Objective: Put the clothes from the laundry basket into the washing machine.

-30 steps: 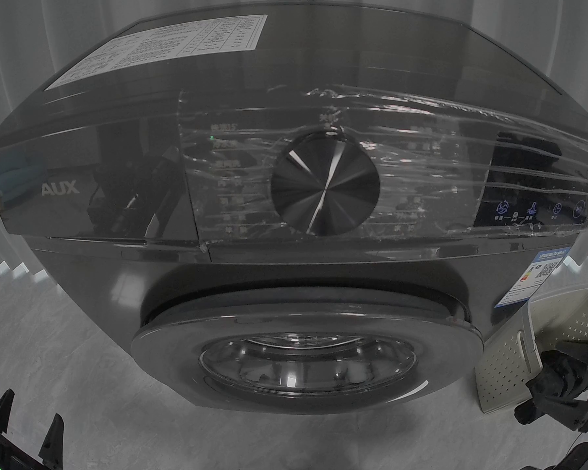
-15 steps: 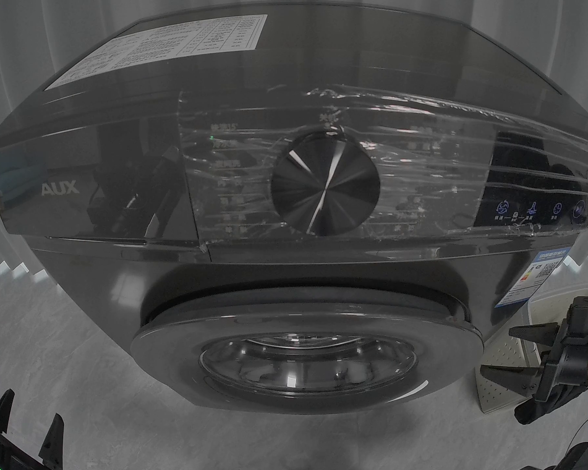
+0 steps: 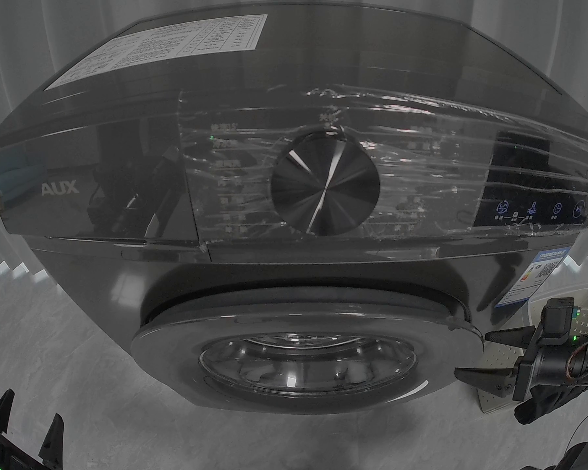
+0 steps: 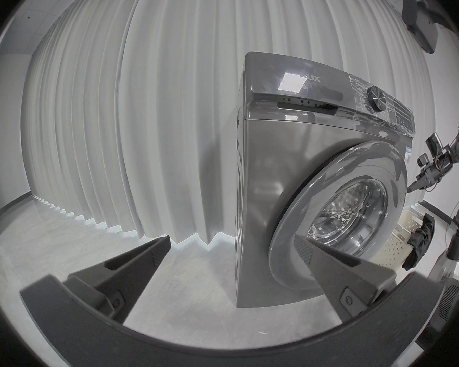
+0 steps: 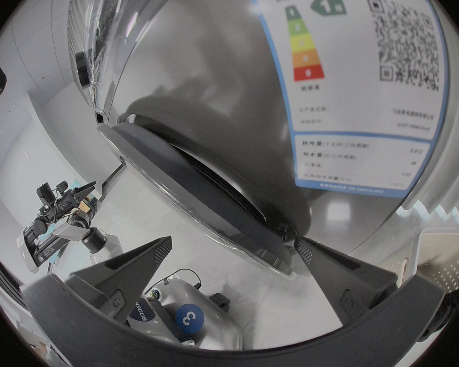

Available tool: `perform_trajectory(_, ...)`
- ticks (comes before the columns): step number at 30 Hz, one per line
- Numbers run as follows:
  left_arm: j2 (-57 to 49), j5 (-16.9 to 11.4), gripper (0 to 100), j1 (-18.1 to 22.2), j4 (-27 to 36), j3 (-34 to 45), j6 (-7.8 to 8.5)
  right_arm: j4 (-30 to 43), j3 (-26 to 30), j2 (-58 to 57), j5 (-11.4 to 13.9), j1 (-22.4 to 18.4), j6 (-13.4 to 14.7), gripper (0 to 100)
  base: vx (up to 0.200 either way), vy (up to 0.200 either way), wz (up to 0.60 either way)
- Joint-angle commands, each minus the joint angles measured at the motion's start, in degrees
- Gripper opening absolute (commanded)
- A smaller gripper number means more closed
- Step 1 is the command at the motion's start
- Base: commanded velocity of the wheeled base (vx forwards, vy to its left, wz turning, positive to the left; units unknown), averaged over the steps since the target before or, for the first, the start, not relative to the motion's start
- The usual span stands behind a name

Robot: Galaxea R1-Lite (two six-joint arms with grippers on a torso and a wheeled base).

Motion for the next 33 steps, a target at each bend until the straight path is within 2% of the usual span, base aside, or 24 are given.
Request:
perform_trajectory(1, -1.04, 0.02, 100, 0.01, -0.01, 0.92, -0.06, -0.15, -0.55, 2.01, 0.13, 0.21, -0.18, 100, 0.0, 0.0, 0.0)
perform_trajectory(11, -1.04, 0.02, 100, 0.01, -0.01, 0.92, -0.06, -4.1, -0.73, 5.09, 0.21, 0.38, -0.44, 100, 0.0, 0.0, 0.0)
perform_trajectory(16, -1.04, 0.02, 100, 0.01, -0.01, 0.92, -0.06, -4.1, -0.38, 5.61, 0.48, 4.25, 0.0, 100, 0.0, 0.0, 0.0)
perform_trajectory(21, -1.04, 0.02, 100, 0.01, -0.01, 0.92, -0.06, -3.66, 0.24, 5.0, 0.74, 5.39, 0.0, 100, 0.0, 0.0, 0.0)
perform_trajectory(26, -1.04, 0.02, 100, 0.01, -0.01, 0.92, -0.06, -3.31, 2.26, 0.25, 0.56, 4.87, -0.35, 100, 0.0, 0.0, 0.0)
perform_trajectory(32, -1.04, -0.07, 100, 0.01, -0.01, 0.92, -0.32, -3.84, 0.86, 1.48, -0.23, 4.34, -0.62, 100, -0.2, 0.0, 0.0)
perform_trajectory(33, -1.04, -0.07, 100, 0.01, -0.01, 0.92, -0.24, -4.01, -1.17, 4.82, -0.84, 3.72, -0.7, 100, -0.2, 0.0, 0.0)
